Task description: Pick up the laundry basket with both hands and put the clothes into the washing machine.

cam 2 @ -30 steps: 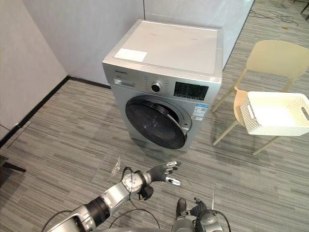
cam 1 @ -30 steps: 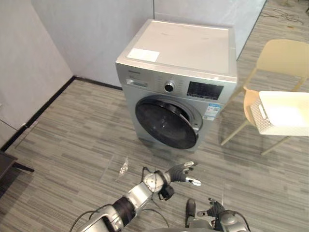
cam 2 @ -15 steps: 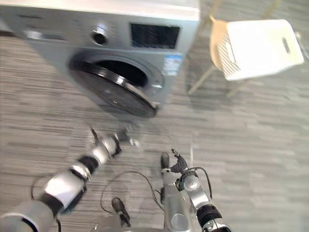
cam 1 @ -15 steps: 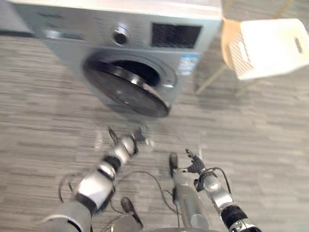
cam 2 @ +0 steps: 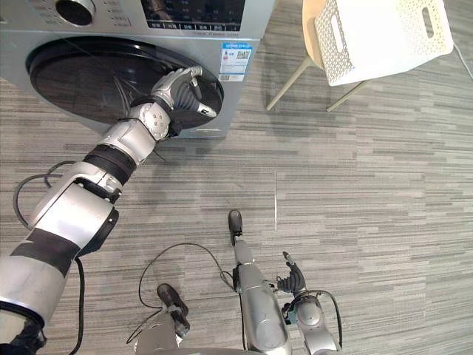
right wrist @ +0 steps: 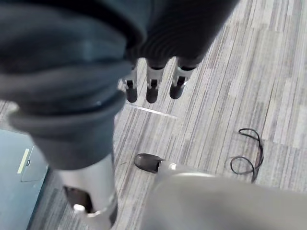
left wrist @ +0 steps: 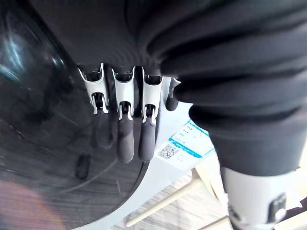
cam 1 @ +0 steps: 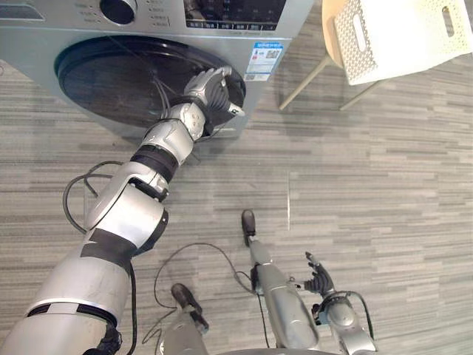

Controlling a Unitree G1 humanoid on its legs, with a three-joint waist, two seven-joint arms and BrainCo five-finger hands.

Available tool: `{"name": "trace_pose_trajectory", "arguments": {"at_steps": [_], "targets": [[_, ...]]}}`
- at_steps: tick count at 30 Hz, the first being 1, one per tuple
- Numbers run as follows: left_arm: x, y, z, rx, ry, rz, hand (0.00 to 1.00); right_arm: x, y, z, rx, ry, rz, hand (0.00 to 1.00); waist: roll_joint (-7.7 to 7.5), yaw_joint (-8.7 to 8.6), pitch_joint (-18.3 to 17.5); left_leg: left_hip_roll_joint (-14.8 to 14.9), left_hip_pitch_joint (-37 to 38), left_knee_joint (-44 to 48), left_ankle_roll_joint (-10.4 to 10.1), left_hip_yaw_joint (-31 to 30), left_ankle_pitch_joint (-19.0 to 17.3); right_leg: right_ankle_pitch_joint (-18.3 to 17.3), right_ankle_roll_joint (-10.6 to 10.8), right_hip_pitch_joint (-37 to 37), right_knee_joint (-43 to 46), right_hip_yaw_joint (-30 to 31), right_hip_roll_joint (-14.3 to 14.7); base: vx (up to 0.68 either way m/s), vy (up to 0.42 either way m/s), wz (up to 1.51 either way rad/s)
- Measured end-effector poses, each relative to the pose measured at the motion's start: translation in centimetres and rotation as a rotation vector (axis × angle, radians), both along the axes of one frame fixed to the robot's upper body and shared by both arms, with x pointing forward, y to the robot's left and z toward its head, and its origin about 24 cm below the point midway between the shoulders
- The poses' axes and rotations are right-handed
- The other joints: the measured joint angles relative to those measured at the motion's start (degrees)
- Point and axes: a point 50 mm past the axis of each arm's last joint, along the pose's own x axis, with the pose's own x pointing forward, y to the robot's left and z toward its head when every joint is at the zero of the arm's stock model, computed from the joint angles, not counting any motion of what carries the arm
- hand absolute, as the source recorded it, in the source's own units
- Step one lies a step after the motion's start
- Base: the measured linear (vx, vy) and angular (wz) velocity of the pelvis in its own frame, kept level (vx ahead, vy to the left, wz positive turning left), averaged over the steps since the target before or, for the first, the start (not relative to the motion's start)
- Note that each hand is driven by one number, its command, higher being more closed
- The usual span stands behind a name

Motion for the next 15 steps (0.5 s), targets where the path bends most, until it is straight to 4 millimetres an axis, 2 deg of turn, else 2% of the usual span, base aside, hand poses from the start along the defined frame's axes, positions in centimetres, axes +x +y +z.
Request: {"name": "trace_pose_trajectory", "arguments": {"at_steps": [4, 6, 8, 9, 11, 12, 13, 15], "targets": [[-1.0, -1.7, 0.5, -0.052, -0.076, -0.101, 0.00, 0.1, 0.0, 0.5, 0.003, -0.028, 0.000, 0.00, 0.13, 0.13, -0.1, 0.5, 0.4, 0.5, -0.1, -0.2, 0.0, 0.0, -0.1, 0.7, 0.0, -0.6, 0.3, -0.04, -0.020, 0.00], [-1.9, -2.5, -1.8, -0.086, -0.062, -0.166, 0.00, -0.2, 0.0, 0.1, -0.001, -0.005, 0.006, 0.00, 0.74, 0.14, -0.4, 0.7, 1.7, 0.4, 0.0, -0.9, 0.0, 0.0, -0.2, 2.6, 0.0, -1.5, 0.2, -0.03, 0.015, 0.17], [-3.8, -2.9, -8.2, -0.169, 0.071, -0.218, 0.00, -0.9, 0.1, -0.9, -0.005, 0.046, 0.018, 0.00, 2.63, 0.38, -1.3, 1.1, 3.1, 0.5, 0.0, -3.7, 0.0, -0.5, -0.6, 6.2, 0.0, -4.4, 0.0, -0.03, 0.029, 0.49], [-4.4, -2.9, -10.0, -0.210, 0.116, -0.220, 0.00, -1.1, 0.0, -1.1, -0.010, 0.056, 0.018, 0.00, 3.10, 0.53, -1.6, 1.1, 3.3, 0.5, 0.0, -4.6, 0.0, -0.8, -0.7, 7.1, 0.0, -5.3, -0.2, -0.02, 0.045, 0.73], [-8.1, -2.0, -18.7, -0.344, 0.360, -0.172, 0.00, -0.8, -1.0, -1.9, -0.056, 0.100, 0.026, 0.00, 5.31, 2.25, -3.0, 0.9, 5.3, 0.6, 0.2, -8.1, 0.2, -2.0, -0.3, 11.1, 0.0, -8.8, -1.0, 0.00, 0.046, 0.79], [-9.4, -1.8, -20.8, -0.373, 0.427, -0.154, 0.00, -0.9, -1.4, -2.2, -0.069, 0.123, 0.026, 0.00, 6.01, 3.20, -3.4, 1.0, 5.7, 0.7, 0.2, -8.8, 0.2, -2.2, -0.3, 12.2, 0.0, -9.6, -1.2, -0.01, 0.045, 0.86], [-12.0, -1.1, -24.5, -0.430, 0.563, -0.112, 0.00, -1.2, -2.1, -2.8, -0.091, 0.164, 0.018, 0.00, 7.15, 4.73, -4.1, 0.9, 6.0, 2.0, 0.2, -11.0, 0.2, -3.4, 0.2, 14.8, 0.0, -11.6, -2.0, -0.02, 0.037, 0.92], [-16.6, 0.1, -29.5, -0.524, 0.767, -0.036, 0.00, -2.0, -3.2, -3.5, -0.128, 0.227, 0.013, 0.00, 8.55, 6.40, -4.8, 0.9, 4.9, 6.6, 0.6, -13.2, 0.5, -5.2, 1.2, 20.4, 0.0, -16.6, -4.1, -0.06, 0.092, 1.53]]}}
